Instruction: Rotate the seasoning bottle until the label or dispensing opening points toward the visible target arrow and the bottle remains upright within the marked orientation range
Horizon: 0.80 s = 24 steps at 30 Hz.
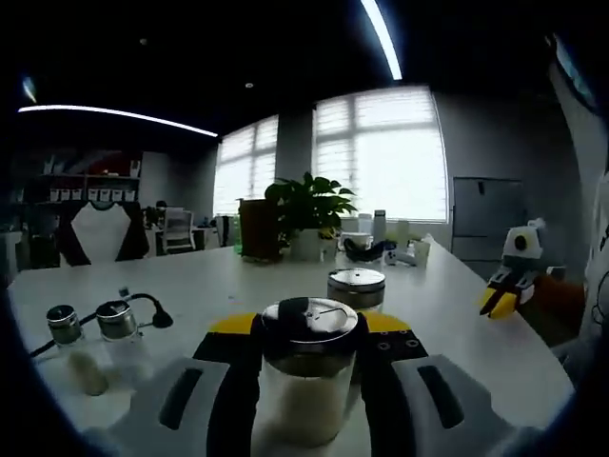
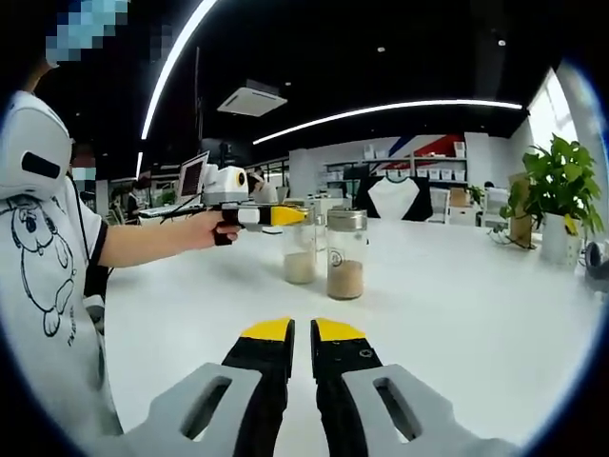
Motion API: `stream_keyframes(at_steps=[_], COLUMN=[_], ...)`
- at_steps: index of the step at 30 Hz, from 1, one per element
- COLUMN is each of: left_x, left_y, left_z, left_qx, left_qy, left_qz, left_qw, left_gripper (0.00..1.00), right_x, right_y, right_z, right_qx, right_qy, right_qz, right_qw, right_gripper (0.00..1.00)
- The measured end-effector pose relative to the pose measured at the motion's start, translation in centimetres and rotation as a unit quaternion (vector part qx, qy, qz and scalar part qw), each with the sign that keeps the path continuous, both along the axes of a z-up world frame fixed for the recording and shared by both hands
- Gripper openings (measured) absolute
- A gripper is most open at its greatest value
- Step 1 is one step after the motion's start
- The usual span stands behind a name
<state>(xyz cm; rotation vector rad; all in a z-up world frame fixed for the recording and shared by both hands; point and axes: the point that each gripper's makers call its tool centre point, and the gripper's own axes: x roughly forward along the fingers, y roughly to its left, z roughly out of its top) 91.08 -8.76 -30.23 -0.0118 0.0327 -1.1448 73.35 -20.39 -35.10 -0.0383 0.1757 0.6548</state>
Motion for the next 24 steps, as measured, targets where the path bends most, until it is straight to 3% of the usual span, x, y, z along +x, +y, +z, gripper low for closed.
stream_keyframes(at_steps=[6, 10, 13, 15, 18, 20, 23, 24], left_x=[-0.4, -0.9, -1.0, -1.2, -1.4, -1.2, -0.4, -0.2], left_y=[-0.3, -0.2, 0.4, 0.7, 1.3, 1.8, 2.7, 2.6], left_z=[-0.1, -0.1, 1.0, 1.9, 2.3, 2.3, 2.0, 1.5], left_qx=[0.002, 0.001, -0.030, -0.053, -0.046, -0.038, -0.042, -0.022], left_qy=[0.007, 0.000, 0.019, 0.016, 0.006, -0.002, 0.025, 0.024], left_qz=[-0.062, -0.053, -0.026, -0.014, 0.016, 0.057, 0.103, 0.112], left_qw=[0.9981, 0.9986, 0.9990, 0.9984, 0.9988, 0.9976, 0.9935, 0.9932], left_gripper=[0.41, 0.42, 0.47, 0.50, 0.55, 0.56, 0.57, 0.57], right_x=[-0.3, -0.4, -0.2, -0.1, 0.0, 0.2, 0.3, 0.3], right_y=[-0.3, -0.5, -0.5, -0.4, -0.1, 0.0, 0.1, 0.1], right_z=[0.4, 0.7, 1.0, 1.1, 1.1, 1.0, 1.0, 1.0], right_qx=[0.018, 0.026, 0.034, 0.036, 0.037, 0.039, 0.042, 0.043], right_qy=[-0.004, -0.008, -0.012, -0.013, -0.014, -0.014, -0.016, -0.016], right_qz=[-0.007, -0.012, -0.013, -0.012, -0.010, -0.011, -0.012, -0.013], right_qw=[0.9998, 0.9995, 0.9993, 0.9992, 0.9992, 0.9991, 0.9989, 0.9989], right_gripper=[0.04, 0.05, 0.05, 0.05, 0.05, 0.05, 0.05, 0.05])
